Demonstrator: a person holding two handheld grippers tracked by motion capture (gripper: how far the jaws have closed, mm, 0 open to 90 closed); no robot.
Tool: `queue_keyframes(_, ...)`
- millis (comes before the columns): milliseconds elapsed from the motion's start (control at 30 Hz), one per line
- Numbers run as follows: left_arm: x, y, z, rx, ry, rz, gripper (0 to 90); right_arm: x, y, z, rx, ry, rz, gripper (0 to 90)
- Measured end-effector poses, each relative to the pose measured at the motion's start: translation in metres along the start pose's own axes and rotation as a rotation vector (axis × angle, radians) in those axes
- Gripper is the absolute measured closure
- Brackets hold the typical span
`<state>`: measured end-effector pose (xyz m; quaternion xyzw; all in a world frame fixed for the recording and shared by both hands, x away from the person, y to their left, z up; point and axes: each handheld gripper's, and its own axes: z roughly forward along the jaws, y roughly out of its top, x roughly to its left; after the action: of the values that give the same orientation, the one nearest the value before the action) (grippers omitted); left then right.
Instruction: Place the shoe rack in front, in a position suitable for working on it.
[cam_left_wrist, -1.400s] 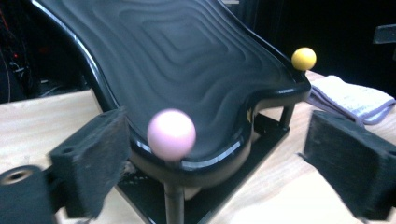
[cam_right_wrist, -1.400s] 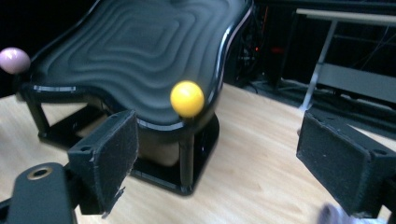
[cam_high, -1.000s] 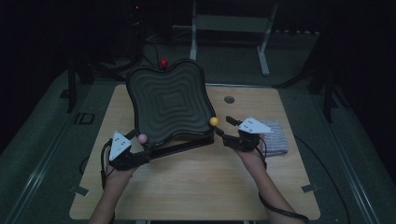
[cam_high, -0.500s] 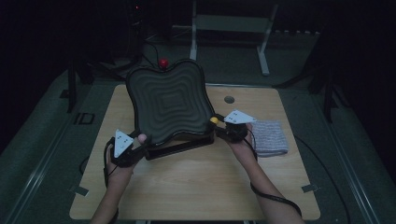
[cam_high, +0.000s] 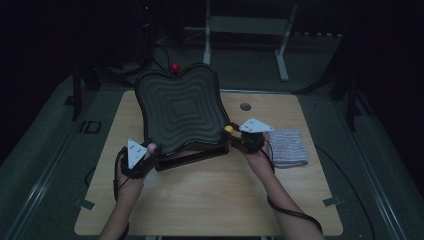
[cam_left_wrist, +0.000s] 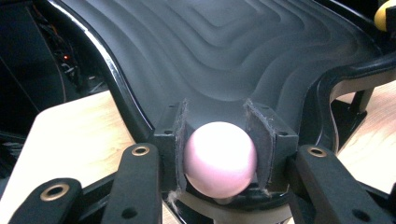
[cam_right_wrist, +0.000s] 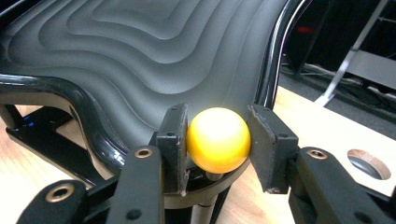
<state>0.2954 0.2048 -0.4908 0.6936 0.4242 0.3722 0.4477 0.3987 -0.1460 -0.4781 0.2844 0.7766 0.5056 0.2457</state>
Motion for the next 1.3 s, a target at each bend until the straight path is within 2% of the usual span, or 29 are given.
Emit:
queue_keyframes(300,-0.004,-0.004,-0.007,-0.023,-0.007,-0.013,59.4,0.005,-0.002,-0.007,0.000,0.002,-0.008,59.5)
queue_keyframes(767,-0.017,-0.007,-0.021,-0.027,-0.033,-0.018,59.4,0.012,-0.009,-0.027,0.004,0.001,-0.010,59.5)
queue_keyframes(933,-0.028,-0.007,-0.029,-0.017,-0.039,-0.004,59.4,0.015,-0.013,-0.040,0.010,0.003,-0.014,59.5)
queue_keyframes(1300,-0.047,-0.012,-0.046,-0.035,-0.074,-0.016,59.5,0.020,-0.022,-0.065,0.011,0.008,-0.014,59.5)
